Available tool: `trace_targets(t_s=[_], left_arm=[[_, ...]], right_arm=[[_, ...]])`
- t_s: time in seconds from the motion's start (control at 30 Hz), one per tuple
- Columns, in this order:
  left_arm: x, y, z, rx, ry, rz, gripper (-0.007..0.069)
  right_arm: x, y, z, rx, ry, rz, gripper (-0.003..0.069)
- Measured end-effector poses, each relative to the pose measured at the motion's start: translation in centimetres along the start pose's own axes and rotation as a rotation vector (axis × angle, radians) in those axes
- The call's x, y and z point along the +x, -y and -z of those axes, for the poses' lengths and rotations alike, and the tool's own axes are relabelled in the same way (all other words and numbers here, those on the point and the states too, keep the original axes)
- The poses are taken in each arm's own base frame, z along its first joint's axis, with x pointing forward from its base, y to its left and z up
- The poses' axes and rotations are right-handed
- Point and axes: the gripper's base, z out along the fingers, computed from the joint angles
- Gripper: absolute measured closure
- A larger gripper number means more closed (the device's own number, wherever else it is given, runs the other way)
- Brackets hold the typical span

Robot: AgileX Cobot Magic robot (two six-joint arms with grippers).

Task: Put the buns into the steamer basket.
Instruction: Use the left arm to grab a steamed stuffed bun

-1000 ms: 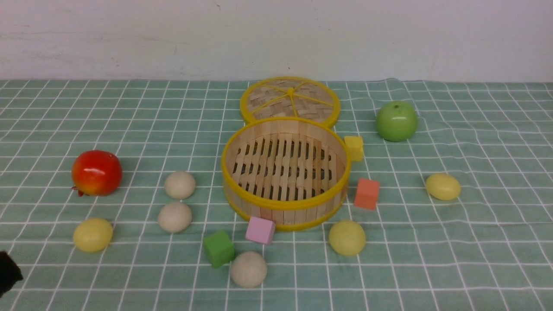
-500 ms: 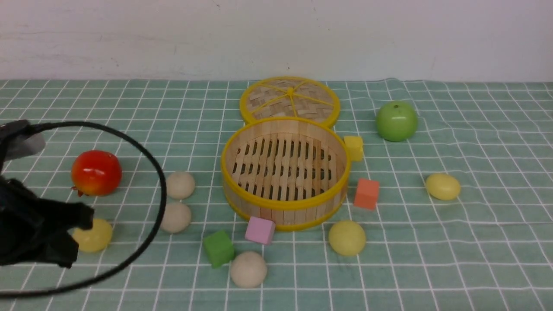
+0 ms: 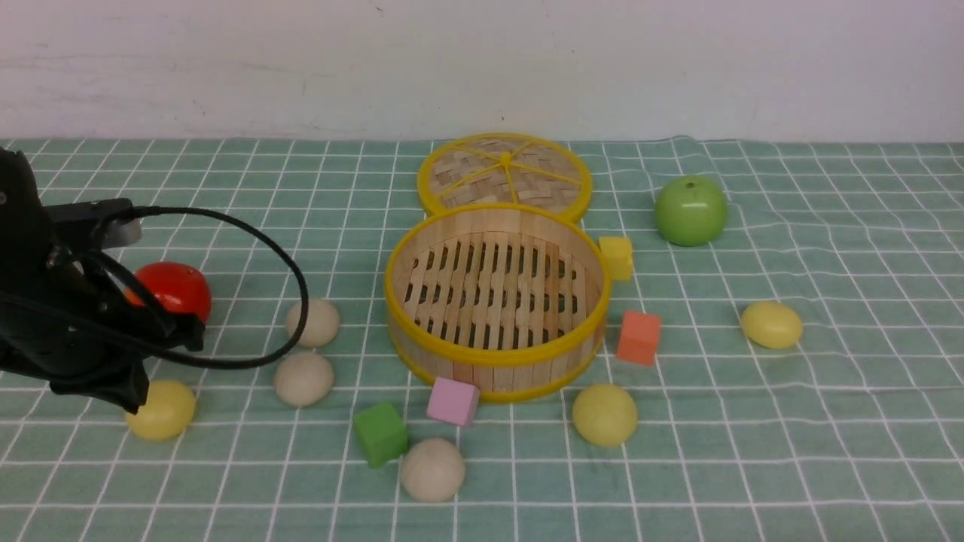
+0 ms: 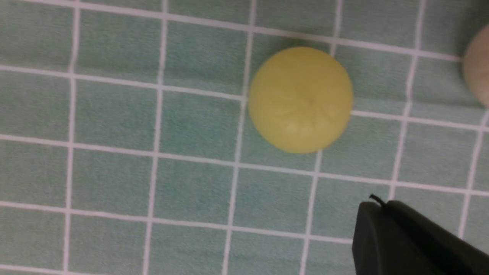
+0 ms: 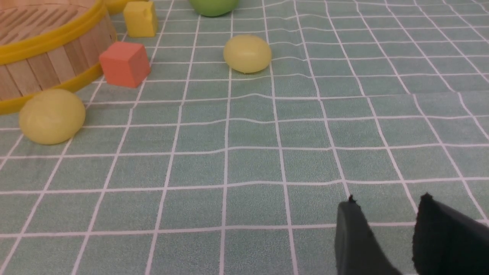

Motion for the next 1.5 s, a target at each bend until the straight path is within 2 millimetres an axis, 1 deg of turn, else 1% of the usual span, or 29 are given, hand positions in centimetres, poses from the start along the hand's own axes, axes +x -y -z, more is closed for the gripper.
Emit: trace_targets(t_s=[0.03,0.2,0.33,0.43,0.57,0.7,0.73,0.77,0.87,0.93,0.97,1.13,1.3,1.5], left_arm=[[0.0,0.0,0.0,-0.001,0.000,-0.001,0.0638],[-0.3,0.0,-1.9,-0.010,-0.033,-0.010,0.0638],[-0.5,0.1,-2.6,-0.009,-0.025,-0.012,0.0631],[-1.1,0.2,-2.6,-0.005,-0.005,-0.013,0.0602],[-2.6,0.4,-2.0,-0.006,0.014,-0.018,0.0554],[-3.5,0.6,-2.0,-0.016,-0.007,-0.025,0.0504],[-3.5,0.6,-2.1,-0.017,-0.011,-0.026,0.0501],[-3.5,0.5,-2.4,-0.029,-0.027,-0.033,0.0476],[-3.5,0.4,-3.2,-0.048,-0.051,-0.048,0.0440],[-3.4,0.3,-3.6,-0.054,-0.061,-0.052,0.0432],[-3.4,0.3,-4.2,-0.060,-0.073,-0.057,0.0422],[-3.6,0.2,-5.1,-0.068,-0.064,-0.071,0.0410],[-3.9,0.3,-5.4,-0.066,-0.043,-0.074,0.0407],[-3.8,0.2,-6.7,-0.077,-0.071,-0.085,0.0405]], right_arm=[[0.0,0.0,0.0,0.000,0.000,0.000,0.0419],[0.0,0.0,0.0,0.000,0.000,0.000,0.0419],[0.0,0.0,0.0,0.000,0.000,0.000,0.0419],[0.0,0.0,0.0,0.000,0.000,0.000,0.0419],[0.0,0.0,0.0,0.000,0.000,0.000,0.0419],[0.0,0.0,0.0,0.000,0.000,0.000,0.0419],[0.0,0.0,0.0,0.000,0.000,0.000,0.0419],[0.0,0.0,0.0,0.000,0.000,0.000,0.0419],[0.0,0.0,0.0,0.000,0.000,0.000,0.0419],[0.0,0.0,0.0,0.000,0.000,0.000,0.0419],[0.0,0.0,0.0,0.000,0.000,0.000,0.0419],[0.0,0.0,0.0,0.000,0.000,0.000,0.0419],[0.0,0.0,0.0,0.000,0.000,0.000,0.0419],[0.0,0.0,0.0,0.000,0.000,0.000,0.0419]])
